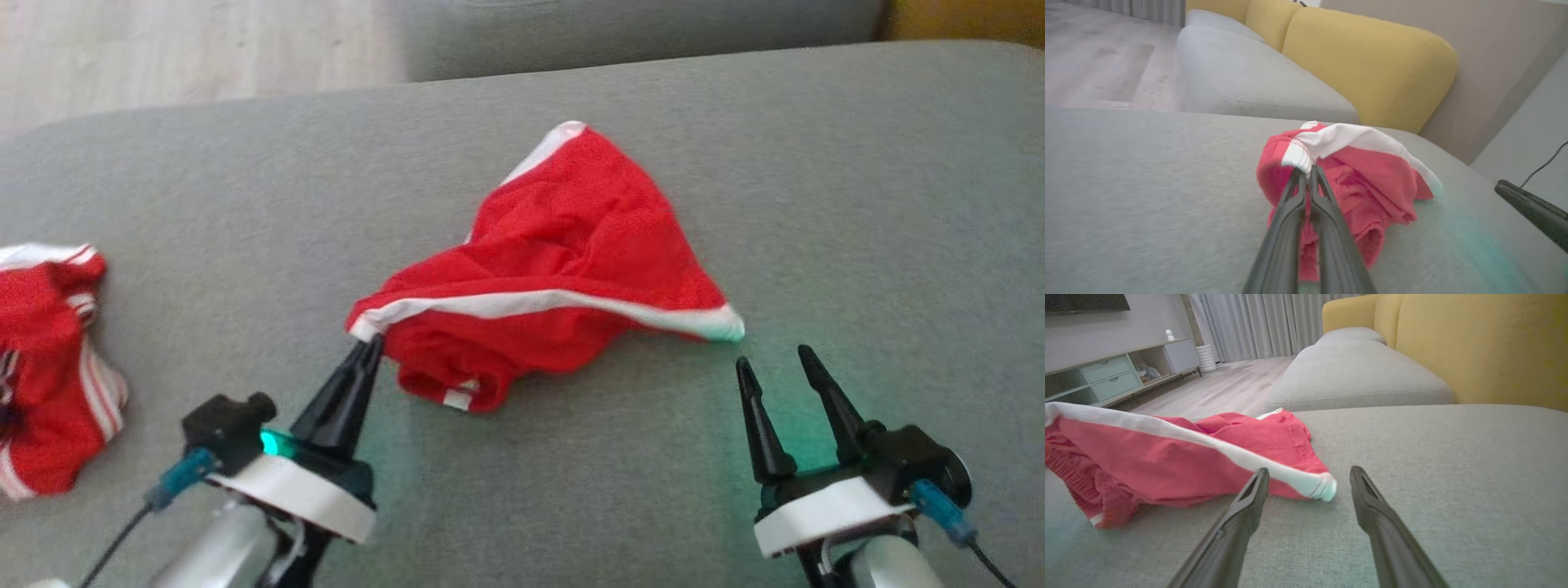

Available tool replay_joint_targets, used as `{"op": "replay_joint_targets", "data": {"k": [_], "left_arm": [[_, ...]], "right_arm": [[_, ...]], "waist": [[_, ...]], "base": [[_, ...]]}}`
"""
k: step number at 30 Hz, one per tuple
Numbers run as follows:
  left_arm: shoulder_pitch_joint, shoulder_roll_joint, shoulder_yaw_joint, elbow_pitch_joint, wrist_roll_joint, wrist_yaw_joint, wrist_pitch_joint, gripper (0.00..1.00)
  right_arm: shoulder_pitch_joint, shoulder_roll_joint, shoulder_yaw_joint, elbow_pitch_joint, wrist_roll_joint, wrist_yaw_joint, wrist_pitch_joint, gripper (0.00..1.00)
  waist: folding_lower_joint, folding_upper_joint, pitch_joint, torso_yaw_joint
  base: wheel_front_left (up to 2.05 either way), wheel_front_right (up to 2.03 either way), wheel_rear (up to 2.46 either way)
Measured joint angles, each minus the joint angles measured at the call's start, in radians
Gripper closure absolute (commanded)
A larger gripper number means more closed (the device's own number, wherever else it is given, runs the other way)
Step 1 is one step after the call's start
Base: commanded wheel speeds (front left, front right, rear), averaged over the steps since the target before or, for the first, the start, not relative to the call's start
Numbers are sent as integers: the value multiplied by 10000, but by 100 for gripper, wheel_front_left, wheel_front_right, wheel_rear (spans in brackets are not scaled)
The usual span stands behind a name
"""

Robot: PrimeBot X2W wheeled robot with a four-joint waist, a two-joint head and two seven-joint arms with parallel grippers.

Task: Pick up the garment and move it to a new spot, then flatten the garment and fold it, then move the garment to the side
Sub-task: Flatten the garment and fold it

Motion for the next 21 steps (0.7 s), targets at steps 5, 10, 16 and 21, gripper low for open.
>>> {"op": "replay_joint_targets", "data": {"k": [5, 10, 16, 21], "left_arm": [[1, 642, 142, -77, 347, 0, 4, 100], [-291, 884, 201, -107, 527, 4, 46, 100], [-577, 903, 203, -255, 575, 17, 58, 100], [-579, 903, 163, -290, 577, 61, 123, 100]], "right_arm": [[-114, -278, 345, 635, -15, 0, 2, 0], [-419, -579, 991, 1333, -10, 0, 2, 0], [-843, -840, 1565, 1776, 54, 0, 2, 0], [-1034, -848, 1864, 2010, 88, 0, 2, 5]], "waist": [[0, 0, 121, 610], [0, 0, 296, 1005], [0, 0, 493, 1195], [0, 0, 576, 1248]], "base": [[0, 0, 0], [0, 0, 0], [0, 0, 0], [0, 0, 0]]}}
